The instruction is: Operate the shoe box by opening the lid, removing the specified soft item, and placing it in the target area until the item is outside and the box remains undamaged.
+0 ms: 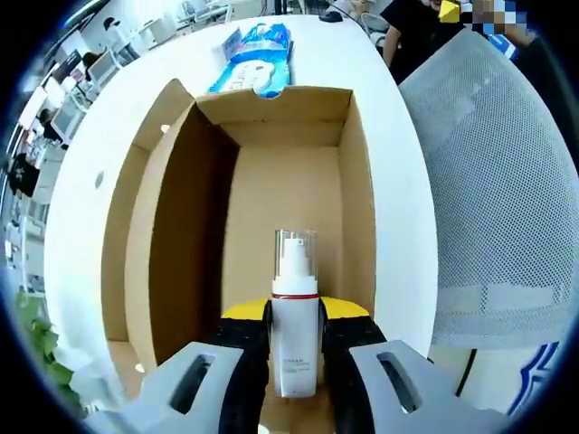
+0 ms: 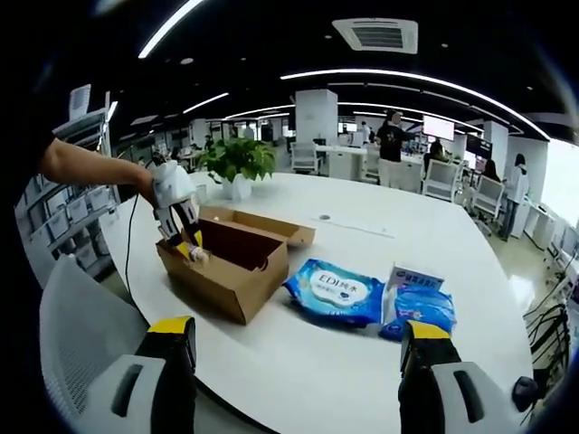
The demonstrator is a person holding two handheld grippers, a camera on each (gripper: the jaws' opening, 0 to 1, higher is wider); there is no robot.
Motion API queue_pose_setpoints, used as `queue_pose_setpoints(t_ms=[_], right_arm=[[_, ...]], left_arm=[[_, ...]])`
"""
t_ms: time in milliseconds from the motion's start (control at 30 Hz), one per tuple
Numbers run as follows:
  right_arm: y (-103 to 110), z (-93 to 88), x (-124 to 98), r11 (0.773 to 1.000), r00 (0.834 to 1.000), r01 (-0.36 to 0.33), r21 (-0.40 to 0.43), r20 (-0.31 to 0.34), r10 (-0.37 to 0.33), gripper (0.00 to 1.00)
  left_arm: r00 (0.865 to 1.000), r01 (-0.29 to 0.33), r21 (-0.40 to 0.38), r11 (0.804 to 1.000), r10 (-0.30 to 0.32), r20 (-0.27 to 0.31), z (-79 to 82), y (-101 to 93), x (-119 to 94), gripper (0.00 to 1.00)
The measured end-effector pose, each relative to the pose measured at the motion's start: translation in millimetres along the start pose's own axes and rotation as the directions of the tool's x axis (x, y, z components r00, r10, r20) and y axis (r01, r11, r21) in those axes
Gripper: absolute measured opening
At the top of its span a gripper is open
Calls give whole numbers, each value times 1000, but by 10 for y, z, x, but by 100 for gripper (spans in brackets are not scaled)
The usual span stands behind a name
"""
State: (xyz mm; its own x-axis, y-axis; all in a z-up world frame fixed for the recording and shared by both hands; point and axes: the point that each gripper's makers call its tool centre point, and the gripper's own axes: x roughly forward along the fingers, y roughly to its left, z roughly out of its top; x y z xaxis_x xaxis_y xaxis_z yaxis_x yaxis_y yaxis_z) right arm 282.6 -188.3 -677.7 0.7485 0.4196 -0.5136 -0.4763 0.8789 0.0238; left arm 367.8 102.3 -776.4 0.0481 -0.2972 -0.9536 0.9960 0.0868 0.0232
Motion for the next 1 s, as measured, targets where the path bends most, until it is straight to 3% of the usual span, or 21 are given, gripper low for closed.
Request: queue_pose_setpoints(t_ms=[367,700,900,1000], right_arm=[[95,75,87,999,999,-31,34,11,31,89],[184,144,147,998,999,-49,50,22,48,78],[268,264,210,991,996,-79,105,53,73,72],[306,327,230,987,994,-95,128,72,86,64]], left_arm=[[994,-72,45,996,68,88,270,34,-218,19],[983,-119,109,987,102,154,513,-20,-346,19],[968,-162,151,975,127,218,713,-70,-440,19],[960,-179,175,968,133,246,791,-79,-468,19]])
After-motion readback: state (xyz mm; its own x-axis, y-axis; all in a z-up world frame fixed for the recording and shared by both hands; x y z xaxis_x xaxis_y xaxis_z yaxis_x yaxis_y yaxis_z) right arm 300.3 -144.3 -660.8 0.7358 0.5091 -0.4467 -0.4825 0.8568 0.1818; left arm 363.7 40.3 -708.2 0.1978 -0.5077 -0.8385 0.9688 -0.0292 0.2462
